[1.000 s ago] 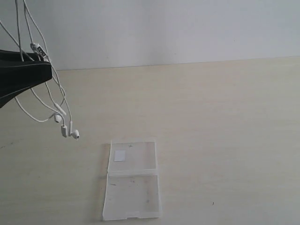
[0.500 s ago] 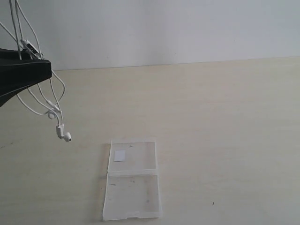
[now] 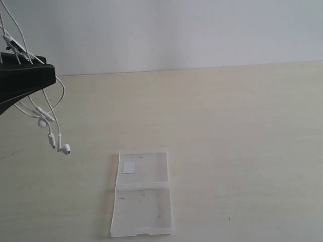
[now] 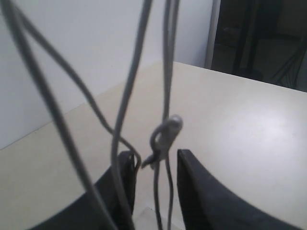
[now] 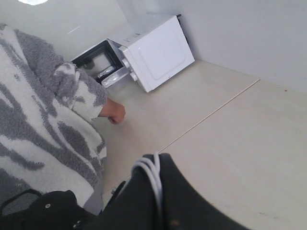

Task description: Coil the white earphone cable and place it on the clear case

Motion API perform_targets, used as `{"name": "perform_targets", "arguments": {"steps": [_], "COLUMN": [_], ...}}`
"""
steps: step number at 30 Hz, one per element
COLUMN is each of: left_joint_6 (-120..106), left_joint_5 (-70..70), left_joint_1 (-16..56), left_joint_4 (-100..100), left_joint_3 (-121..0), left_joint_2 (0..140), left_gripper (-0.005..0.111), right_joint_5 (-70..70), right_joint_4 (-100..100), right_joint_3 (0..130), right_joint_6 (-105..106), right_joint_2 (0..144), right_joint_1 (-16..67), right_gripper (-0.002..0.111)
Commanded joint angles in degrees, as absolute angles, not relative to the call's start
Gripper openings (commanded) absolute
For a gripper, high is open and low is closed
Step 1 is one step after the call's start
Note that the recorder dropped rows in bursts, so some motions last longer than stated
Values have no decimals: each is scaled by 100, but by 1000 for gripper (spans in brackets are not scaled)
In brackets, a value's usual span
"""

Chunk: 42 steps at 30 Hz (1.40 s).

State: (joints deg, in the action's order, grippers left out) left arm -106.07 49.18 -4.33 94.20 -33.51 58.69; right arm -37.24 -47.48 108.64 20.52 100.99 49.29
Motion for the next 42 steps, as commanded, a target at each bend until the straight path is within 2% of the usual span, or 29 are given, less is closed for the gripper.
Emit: {"name": "perform_targets", "arguments": {"steps": [1, 4, 8, 9, 17, 22, 32, 42], "left_joint_6": [-10608, -10608, -10608, -10608, -10608, -10608, -10608, -10608], "left_joint_5": [4897, 4897, 4763, 4691, 4422, 4366, 4316, 4316], "left_joint_1": [-388, -388, -388, -388, -388, -400, -400, -400], "left_joint_4": [9540, 9588, 9665, 9680, 9578, 9436, 9400, 9400], "left_joint_3": [-3318, -3318, -3318, -3318, -3318, -3318, -3318, -3318], "left_joint_2": [5873, 5873, 5873, 5873, 5873, 5873, 5863, 5750], "left_gripper": [32, 29, 2, 0, 0, 0, 0, 0], "right_joint_5": [-3598, -3546, -3503, -3503, -3534, -3703, -4928, -5720], "right_joint_4": [-4901, -4901, -4901, -4901, -4550, -3299, -779, 0], "right_joint_3": [10894, 10894, 10894, 10894, 10894, 10894, 10894, 10894], "right_joint_6": [2160, 2160, 2160, 2160, 2072, 1321, 282, 238], "right_joint_2": [10068, 10068, 10068, 10068, 10046, 9873, 9684, 9684], "right_joint_1": [4932, 4932, 4932, 4932, 4932, 4932, 4921, 4921], "right_gripper": [0, 0, 0, 0, 0, 0, 0, 0]}}
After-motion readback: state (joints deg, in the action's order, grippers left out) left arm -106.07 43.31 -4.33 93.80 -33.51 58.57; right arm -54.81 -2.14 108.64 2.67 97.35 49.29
